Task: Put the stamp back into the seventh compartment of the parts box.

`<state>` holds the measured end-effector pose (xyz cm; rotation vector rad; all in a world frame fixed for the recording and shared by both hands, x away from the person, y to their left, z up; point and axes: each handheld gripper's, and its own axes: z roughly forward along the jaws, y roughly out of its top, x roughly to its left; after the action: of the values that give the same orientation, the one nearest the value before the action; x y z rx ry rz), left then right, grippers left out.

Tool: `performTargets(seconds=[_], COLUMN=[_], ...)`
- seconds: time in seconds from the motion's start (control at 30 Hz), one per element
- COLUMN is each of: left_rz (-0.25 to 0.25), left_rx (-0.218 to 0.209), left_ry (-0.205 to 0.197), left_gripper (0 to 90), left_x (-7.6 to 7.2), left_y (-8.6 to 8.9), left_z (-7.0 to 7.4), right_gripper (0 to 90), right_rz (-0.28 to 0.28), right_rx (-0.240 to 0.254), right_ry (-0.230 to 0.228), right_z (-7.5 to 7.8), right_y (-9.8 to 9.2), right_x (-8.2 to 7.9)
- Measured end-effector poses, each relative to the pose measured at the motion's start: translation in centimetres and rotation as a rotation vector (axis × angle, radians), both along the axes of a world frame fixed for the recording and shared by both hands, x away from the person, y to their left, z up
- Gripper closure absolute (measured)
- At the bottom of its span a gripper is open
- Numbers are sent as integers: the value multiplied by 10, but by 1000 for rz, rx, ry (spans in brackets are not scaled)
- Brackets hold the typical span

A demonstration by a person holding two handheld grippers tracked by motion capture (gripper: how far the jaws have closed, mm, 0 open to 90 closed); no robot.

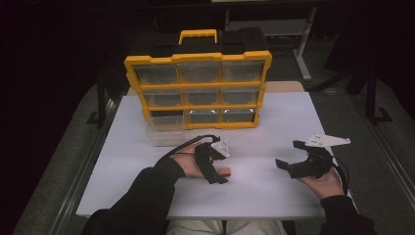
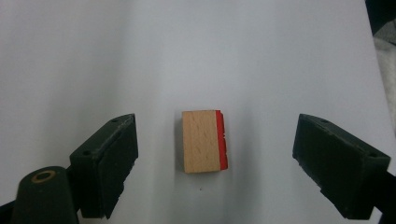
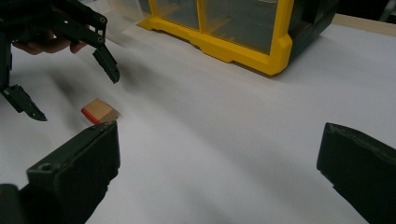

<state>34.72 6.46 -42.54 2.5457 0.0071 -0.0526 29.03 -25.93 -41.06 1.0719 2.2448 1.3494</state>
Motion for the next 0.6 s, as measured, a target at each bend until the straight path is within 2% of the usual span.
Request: performTargets(seconds=[0.1,0.23,0.3,0.6], left_rz=[-11,-17,-24,-46], left_rx=[18,21,27,50], left_ry=[0,5,10,1], left_gripper=[169,212,263,379], left_x=[2,5,6,9], left_y=[-1,-1,-1,1], left_z=[-1,-3,-4,-5], right_gripper=[0,0,0,0], right_rz=[0,1,2,1], right_rx=[1,1,-1,-1], right_ry=[-1,0,-1,0], right_z=[0,0,0,0], right_y=[0,0,0,0], right_x=[0,0,0,0])
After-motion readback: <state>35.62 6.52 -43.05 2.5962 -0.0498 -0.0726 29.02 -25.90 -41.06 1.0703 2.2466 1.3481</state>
